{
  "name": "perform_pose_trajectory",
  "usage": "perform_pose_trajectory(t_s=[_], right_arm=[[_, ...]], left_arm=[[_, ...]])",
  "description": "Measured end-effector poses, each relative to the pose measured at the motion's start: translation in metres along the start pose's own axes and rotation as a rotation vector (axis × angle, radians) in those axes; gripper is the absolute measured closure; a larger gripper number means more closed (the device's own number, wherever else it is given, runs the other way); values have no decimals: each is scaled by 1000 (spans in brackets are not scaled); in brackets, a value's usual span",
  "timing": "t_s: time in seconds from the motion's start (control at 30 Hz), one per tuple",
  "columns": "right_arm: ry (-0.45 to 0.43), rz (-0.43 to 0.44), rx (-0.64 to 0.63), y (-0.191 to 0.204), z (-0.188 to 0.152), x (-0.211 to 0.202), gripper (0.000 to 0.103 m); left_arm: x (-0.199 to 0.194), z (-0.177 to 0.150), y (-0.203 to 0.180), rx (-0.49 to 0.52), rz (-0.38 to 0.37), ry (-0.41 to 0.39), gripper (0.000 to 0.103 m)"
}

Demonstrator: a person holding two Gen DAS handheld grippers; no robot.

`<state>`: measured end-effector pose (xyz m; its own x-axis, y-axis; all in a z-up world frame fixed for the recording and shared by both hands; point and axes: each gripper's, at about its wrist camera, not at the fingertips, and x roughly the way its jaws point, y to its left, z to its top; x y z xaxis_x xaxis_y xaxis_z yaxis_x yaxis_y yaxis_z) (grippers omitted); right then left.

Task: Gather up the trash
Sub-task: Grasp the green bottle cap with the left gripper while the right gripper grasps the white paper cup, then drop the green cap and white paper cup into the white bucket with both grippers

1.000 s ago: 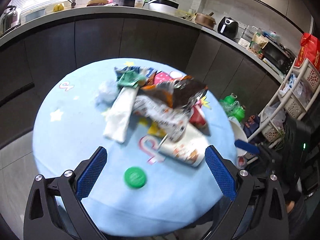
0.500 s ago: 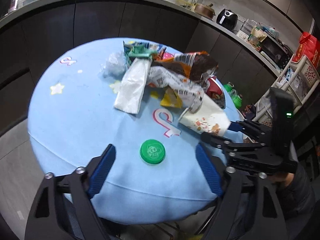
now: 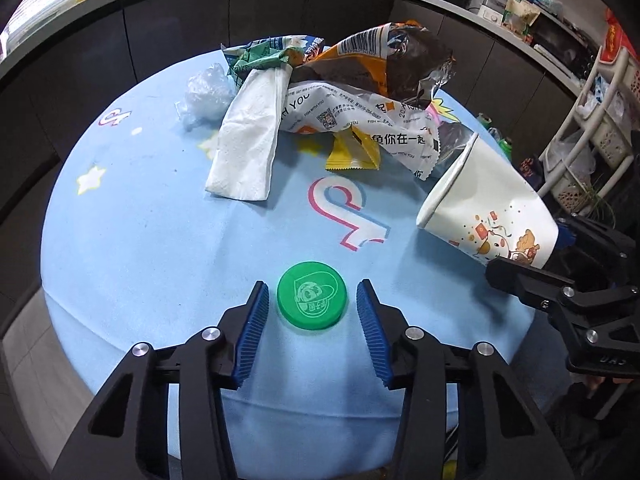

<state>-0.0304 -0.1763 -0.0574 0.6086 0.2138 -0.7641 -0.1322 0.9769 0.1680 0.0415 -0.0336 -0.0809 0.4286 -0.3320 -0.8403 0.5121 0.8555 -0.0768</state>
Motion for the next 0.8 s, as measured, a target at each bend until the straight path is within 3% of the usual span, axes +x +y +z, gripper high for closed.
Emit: perform_pose_trajectory(t_s=[0.47, 0.67, 0.8], right_arm=[[-37, 38, 10, 3, -1, -7, 41], [-137, 63, 35, -4, 12, -40, 41], [-205, 7, 54, -25, 17, -66, 41]], left_arm=[[-14, 2, -2, -12, -11, -27, 69], [-52, 29, -13, -12, -113, -131, 69], [-65, 55, -31, 7, -196, -181, 69]])
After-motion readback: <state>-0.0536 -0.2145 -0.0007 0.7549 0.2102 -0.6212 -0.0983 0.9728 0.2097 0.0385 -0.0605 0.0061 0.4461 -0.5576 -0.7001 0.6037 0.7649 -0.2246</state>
